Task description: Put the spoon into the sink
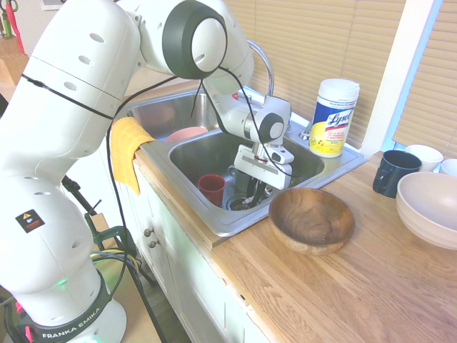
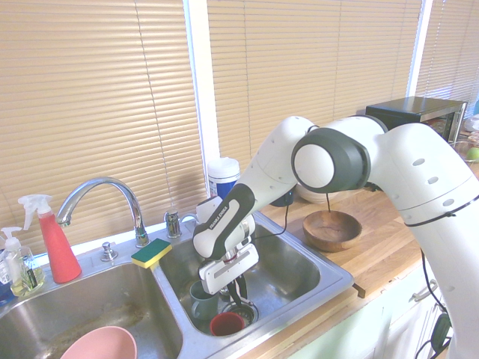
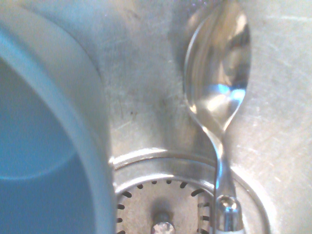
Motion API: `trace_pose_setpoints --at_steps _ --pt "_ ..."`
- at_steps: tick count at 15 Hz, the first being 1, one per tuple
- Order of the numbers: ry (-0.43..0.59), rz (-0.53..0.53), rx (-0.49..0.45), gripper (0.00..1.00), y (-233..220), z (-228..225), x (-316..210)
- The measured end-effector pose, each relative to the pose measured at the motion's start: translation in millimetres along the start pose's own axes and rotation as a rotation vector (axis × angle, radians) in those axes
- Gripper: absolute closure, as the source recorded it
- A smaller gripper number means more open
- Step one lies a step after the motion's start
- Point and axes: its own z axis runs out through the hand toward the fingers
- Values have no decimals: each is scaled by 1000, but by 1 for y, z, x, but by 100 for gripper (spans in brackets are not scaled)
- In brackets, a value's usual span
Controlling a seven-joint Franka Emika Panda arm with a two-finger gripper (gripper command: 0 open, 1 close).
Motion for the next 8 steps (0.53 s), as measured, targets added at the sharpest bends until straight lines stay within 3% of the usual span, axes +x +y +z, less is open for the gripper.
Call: trace_pose_setpoints --at_steps 1,8 --pt "-1 -2 -1 0 0 1 0" --pt "-8 -9 -10 0 -1 0 1"
